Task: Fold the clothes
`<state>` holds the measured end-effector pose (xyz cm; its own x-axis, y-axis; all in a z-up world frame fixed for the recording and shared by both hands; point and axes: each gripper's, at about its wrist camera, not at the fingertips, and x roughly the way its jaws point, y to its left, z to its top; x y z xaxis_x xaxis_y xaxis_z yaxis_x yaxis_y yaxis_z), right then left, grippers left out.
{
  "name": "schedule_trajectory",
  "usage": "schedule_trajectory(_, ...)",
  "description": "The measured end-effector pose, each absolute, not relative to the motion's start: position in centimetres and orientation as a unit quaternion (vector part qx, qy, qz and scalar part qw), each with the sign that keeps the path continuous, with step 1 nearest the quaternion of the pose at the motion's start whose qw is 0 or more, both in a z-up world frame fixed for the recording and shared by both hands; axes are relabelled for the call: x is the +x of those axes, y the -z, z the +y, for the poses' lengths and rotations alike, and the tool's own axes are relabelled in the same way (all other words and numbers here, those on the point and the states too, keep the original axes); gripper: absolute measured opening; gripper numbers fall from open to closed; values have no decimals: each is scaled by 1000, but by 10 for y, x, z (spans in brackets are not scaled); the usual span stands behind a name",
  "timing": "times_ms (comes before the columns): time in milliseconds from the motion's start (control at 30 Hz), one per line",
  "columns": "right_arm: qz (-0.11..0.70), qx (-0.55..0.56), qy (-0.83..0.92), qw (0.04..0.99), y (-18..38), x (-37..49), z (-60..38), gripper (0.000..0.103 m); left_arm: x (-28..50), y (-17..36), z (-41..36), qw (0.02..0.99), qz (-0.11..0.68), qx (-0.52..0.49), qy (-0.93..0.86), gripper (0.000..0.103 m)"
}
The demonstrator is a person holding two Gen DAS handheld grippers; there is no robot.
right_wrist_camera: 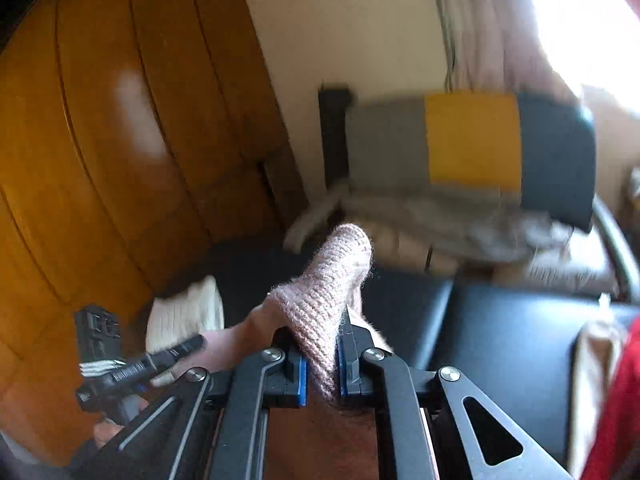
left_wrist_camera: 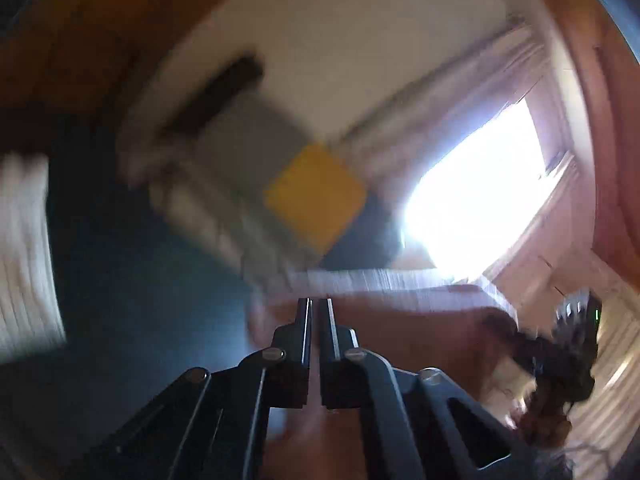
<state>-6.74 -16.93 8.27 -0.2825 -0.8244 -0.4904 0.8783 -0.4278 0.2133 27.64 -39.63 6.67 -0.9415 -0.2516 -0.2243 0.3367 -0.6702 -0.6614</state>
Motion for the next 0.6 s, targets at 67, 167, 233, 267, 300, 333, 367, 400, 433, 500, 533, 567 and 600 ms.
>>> schedule_trajectory(67, 40, 255, 822, 507, -103, -79, -156, 11, 262, -102, -403, 165, 341, 57, 924, 0)
schedule_trajectory(167, 44, 229, 873, 429, -121, -107, -131, 10, 233, -122, -402, 155, 315, 96, 932, 9)
schedule_trajectory(233, 59, 230, 917, 322, -114, -145, -99, 10, 211, -109, -389, 130, 298, 133, 936, 21)
schedule_trajectory(267, 67, 232, 933, 268, -107, -164, -82, 10, 201, -97, -383, 117, 297, 152, 935, 22)
schedule_trajectory(300, 68, 237, 943, 224, -96, -181, -64, 12, 192, -82, -376, 108, 302, 171, 932, 24)
schedule_trajectory(333, 50, 264, 943, 195, -80, -198, -39, 17, 181, -62, -369, 96, 309, 198, 925, 26)
schedule_trajectory(367, 32, 290, 942, 166, -63, -214, -14, 18, 171, -38, -358, 84, 315, 229, 917, 26)
schedule_trajectory(400, 14, 315, 939, 136, -47, -230, 11, 29, 163, -14, -346, 76, 320, 259, 908, 26)
schedule_trajectory(433, -7, 340, 934, 109, -29, -244, 37, 46, 157, 11, -336, 69, 328, 287, 897, 26)
schedule_trajectory(500, -39, 365, 926, 89, 10, -245, 82, 55, 151, 63, -313, 52, 350, 335, 873, 26)
schedule_trajectory(533, -44, 375, 923, 81, 29, -236, 99, 56, 151, 89, -298, 42, 367, 357, 858, 26)
schedule_trajectory(567, -49, 393, 915, 78, 52, -226, 115, 56, 150, 110, -285, 35, 380, 374, 845, 26)
schedule_trajectory(600, -57, 405, 909, 81, 71, -218, 124, 57, 151, 127, -270, 28, 390, 389, 834, 26)
